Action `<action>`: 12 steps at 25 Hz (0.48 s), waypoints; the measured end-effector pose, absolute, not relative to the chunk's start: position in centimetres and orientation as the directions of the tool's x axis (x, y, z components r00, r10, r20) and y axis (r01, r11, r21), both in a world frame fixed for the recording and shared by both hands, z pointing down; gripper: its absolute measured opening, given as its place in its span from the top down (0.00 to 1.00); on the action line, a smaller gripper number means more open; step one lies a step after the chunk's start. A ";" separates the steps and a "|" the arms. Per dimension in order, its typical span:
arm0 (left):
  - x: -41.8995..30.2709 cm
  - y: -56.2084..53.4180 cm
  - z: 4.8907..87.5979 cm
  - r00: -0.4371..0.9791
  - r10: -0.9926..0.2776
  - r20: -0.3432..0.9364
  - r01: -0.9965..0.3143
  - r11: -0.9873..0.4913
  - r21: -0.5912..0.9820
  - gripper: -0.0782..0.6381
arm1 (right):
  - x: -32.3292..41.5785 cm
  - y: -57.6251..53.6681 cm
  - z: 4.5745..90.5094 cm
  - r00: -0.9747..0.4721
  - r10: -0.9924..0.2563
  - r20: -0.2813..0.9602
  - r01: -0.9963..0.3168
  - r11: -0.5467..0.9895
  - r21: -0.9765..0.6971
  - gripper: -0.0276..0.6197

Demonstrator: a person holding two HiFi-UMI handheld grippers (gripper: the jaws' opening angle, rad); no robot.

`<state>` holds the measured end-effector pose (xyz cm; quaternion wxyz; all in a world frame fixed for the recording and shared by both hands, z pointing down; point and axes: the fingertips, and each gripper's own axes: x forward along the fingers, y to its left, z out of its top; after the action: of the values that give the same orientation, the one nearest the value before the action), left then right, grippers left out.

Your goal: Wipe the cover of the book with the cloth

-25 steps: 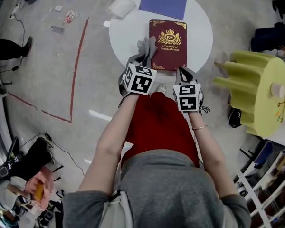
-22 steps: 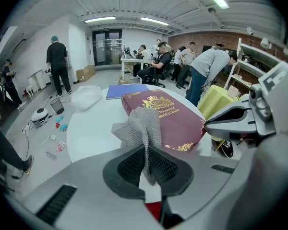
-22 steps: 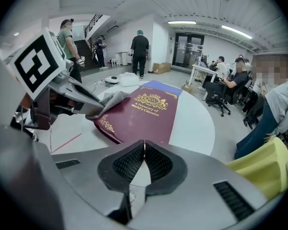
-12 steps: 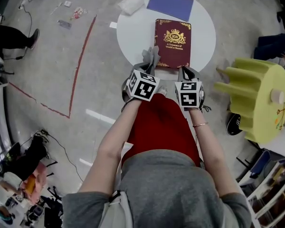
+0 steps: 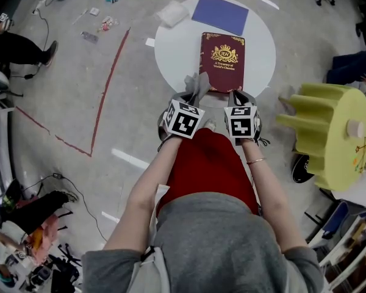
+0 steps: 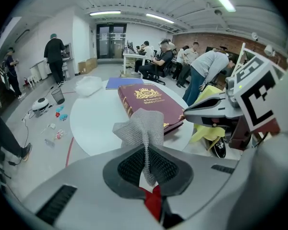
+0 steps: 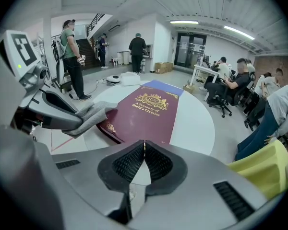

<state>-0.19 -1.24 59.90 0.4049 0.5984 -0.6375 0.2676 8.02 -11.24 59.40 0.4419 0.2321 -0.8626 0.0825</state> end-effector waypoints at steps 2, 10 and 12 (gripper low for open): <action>-0.1 -1.1 59.2 0.044 -0.556 0.830 -0.977 0.149 0.151 0.86 | 8.0 -11.2 59.2 -0.511 -0.325 0.796 -0.472 0.880 0.057 0.91; 0.6 -1.7 56.2 0.030 -0.607 0.794 -0.979 0.142 0.145 0.86 | 7.7 -11.2 56.6 -0.559 -0.341 0.756 -0.479 0.877 0.041 0.91; 0.6 -1.9 55.6 0.024 -0.619 0.785 -0.980 0.140 0.140 0.86 | 7.8 -11.1 55.9 -0.572 -0.344 0.744 -0.482 0.876 0.034 0.91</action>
<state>0.64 -1.93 55.58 0.3743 0.6097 -0.6556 0.2414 7.78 -11.14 55.88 0.3989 0.2338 -0.8825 0.0865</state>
